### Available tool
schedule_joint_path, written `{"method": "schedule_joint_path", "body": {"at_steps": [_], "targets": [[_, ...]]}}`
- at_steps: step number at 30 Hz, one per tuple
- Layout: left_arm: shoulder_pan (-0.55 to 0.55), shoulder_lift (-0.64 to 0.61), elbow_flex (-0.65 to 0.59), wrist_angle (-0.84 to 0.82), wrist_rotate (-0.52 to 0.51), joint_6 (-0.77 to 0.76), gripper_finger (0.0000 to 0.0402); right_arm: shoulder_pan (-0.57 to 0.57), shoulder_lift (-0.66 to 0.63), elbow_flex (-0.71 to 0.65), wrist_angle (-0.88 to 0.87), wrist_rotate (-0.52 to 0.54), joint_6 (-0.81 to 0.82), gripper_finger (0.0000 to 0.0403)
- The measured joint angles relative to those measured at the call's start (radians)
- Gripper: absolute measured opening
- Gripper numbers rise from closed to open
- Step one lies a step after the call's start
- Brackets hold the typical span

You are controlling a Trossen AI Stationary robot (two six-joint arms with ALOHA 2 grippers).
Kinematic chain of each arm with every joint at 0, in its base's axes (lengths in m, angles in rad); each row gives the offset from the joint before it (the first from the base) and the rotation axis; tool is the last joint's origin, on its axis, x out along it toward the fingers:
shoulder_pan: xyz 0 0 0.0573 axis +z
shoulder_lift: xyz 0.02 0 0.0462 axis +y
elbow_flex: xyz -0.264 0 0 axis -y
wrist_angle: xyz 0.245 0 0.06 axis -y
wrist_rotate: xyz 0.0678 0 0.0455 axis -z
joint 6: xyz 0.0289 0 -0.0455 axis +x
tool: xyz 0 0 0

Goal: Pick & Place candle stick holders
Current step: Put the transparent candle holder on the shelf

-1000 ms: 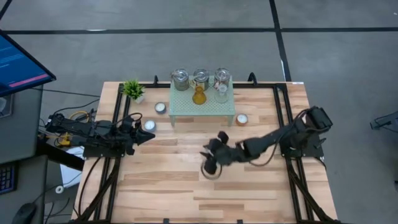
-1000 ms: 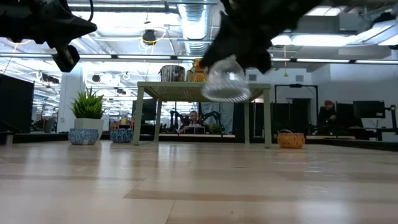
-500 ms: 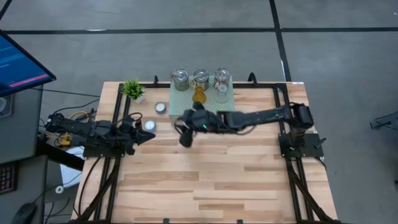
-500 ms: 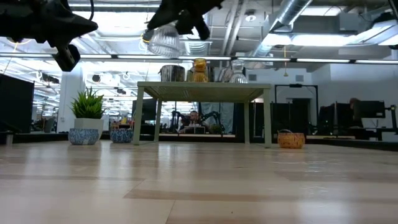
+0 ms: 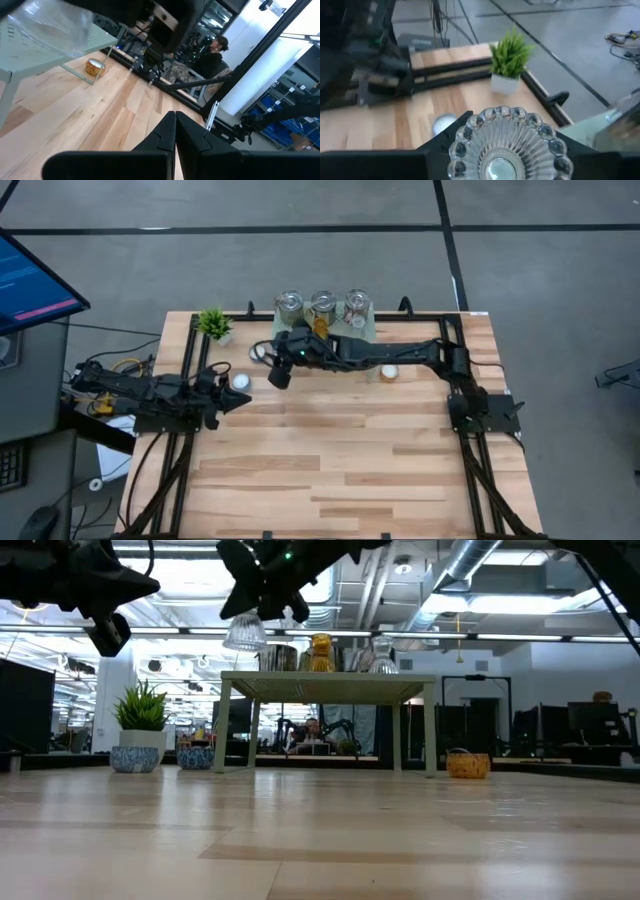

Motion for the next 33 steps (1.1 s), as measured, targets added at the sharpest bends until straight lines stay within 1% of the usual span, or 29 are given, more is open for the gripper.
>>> {"method": "schedule_joint_path", "body": {"at_steps": [11, 14, 25, 33], "targets": [[0.000, 0.006, 0.000, 0.003, 0.000, 0.000, 0.0007, -0.080, 0.010, 0.009, 0.004, 0.000, -0.023, 0.0133], [0.000, 0.006, 0.000, 0.004, 0.000, 0.000, 0.0007, -0.098, 0.010, 0.009, 0.005, -0.021, -0.023, 0.0133], [0.000, 0.006, 0.000, 0.009, 0.000, 0.000, 0.0007, -0.139, 0.010, 0.009, -0.018, -0.047, -0.033, 0.0133], [0.000, 0.006, 0.000, 0.016, 0.000, 0.000, 0.0007, -0.136, 0.010, 0.008, -0.034, -0.059, -0.033, 0.0133]]}}
